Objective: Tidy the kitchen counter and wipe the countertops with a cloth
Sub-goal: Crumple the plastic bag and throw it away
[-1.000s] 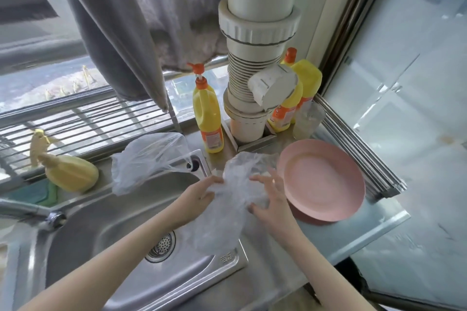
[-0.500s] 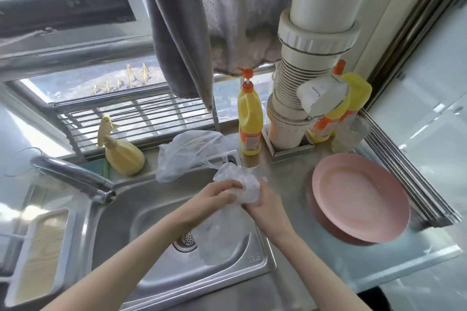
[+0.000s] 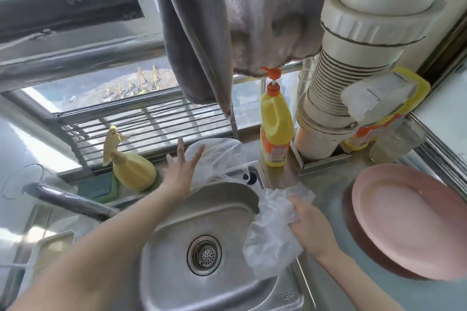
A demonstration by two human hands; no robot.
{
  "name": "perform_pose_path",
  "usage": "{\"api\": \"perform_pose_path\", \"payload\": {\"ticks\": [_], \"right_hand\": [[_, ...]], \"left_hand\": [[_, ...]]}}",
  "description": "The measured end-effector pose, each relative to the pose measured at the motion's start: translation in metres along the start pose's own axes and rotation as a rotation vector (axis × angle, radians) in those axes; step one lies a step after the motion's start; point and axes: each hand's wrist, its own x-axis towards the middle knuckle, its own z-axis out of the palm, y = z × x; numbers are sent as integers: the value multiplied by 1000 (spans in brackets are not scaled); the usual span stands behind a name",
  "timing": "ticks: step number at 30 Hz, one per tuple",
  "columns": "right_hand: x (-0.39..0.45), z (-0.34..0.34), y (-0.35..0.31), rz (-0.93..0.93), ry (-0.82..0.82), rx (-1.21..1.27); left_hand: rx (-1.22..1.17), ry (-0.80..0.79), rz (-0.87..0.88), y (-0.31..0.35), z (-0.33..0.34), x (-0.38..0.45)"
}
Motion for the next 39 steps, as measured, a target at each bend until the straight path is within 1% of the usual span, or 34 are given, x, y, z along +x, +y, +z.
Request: {"api": "perform_pose_path", "payload": {"ticks": [3, 5, 7, 9, 11, 13, 14, 16, 19, 21, 23, 26, 27, 28, 30, 32, 33, 35, 37, 39], "right_hand": [[0, 7, 9, 40, 16, 41], [-2, 8, 12, 68, 20, 60], [-3, 9, 13, 69, 27, 81], [-4, 6, 12, 65, 35, 96], [-2, 4, 12, 83, 52, 91], [-1, 3, 14, 97, 70, 94], [-1, 2, 14, 105, 76, 94], [-1, 1, 14, 119, 79, 103], [-6, -2, 9, 117, 79, 124], [-11, -5, 4, 110, 83, 137], [-17, -11, 1, 108, 104, 143], [-28, -21, 0, 117, 226, 162], [-33, -26, -1, 134, 275, 166], [-39, -31, -3, 149, 340, 164], [-52, -41, -8, 160, 522, 148], [-67, -51, -14, 170, 678, 159], [-74, -56, -17, 180, 716, 192], [-89, -61, -20, 167, 706, 255], [-107, -62, -20, 99, 627, 297], [-128, -68, -12, 68, 539, 357]], "left_hand": [[36, -91, 102, -2, 9, 19], [55, -106, 196, 0, 14, 30], [51, -146, 275, 5, 15, 38], [60, -205, 319, 16, 14, 43], [38, -240, 266, 31, 12, 43], [-34, -252, 185, 40, 11, 42], [-56, -257, 172, 41, 12, 41], [-89, -225, 199, 39, 13, 41], [-160, -59, 227, 32, 8, 37], [-252, 41, 234, 30, 2, 32], [-450, 79, 219, 31, -8, 24], [-841, 16, 169, 40, -24, 7], [-919, -22, 183, 45, -30, -2], [-957, -61, 223, 51, -35, -12], [-981, -127, 335, 68, -42, -37], [-995, -176, 507, 91, -46, -65], [-988, -198, 599, 105, -48, -80], [-965, -208, 748, 132, -47, -105], [-956, -209, 819, 159, -50, -125], [-902, -192, 949, 183, -51, -143]]}}
